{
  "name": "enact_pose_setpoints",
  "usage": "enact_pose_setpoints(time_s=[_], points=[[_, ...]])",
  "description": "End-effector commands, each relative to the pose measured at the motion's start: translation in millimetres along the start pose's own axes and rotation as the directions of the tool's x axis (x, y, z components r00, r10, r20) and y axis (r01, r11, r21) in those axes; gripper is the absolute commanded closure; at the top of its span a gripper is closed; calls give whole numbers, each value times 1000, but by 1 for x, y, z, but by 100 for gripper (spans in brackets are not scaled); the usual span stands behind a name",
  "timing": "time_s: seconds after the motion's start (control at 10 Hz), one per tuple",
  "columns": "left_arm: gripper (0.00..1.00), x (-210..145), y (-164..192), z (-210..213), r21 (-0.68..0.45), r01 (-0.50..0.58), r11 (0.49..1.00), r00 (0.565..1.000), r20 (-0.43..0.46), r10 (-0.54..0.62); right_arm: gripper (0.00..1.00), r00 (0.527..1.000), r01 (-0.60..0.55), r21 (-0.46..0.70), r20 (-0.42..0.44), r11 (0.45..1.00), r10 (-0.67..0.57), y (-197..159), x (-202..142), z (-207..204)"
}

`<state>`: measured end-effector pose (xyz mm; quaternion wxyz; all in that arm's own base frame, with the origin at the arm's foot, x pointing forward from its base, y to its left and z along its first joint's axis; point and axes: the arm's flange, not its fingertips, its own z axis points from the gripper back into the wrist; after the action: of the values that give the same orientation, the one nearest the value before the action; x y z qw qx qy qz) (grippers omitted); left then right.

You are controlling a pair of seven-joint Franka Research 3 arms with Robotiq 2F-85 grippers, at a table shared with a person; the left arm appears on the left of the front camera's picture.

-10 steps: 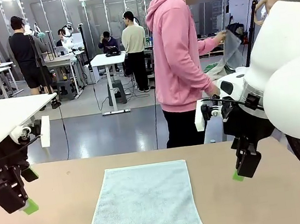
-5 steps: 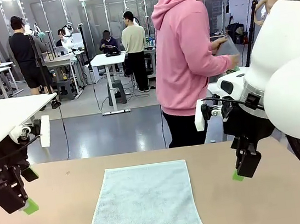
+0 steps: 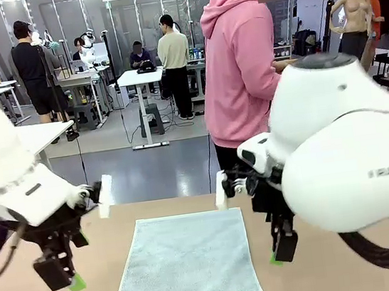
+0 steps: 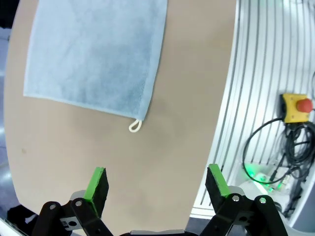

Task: Fold the towels and place them in the basket.
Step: When a person lays out a Towel with hook on the table, fold it in half twice.

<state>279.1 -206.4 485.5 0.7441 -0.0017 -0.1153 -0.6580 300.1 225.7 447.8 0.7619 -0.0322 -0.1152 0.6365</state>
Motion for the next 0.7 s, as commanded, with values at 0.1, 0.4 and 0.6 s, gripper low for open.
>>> enact_pose_setpoints(time_s=[0.1, 0.4, 0.6], points=[[0, -12, -14, -75, 4, 106, 994, 994, 6, -106, 0, 996, -90, 36, 15, 995, 90, 20, -14, -55], [0, -10, -11, -118, -8, 111, 994, 994, -13, -111, 0, 991, -133, 53, -13, 990, 134, 27, -4, -85], [0, -13, -11, -138, -33, 110, 993, 993, -38, -111, 0, 993, -118, 64, -9, 991, 119, 27, -1, -100]])
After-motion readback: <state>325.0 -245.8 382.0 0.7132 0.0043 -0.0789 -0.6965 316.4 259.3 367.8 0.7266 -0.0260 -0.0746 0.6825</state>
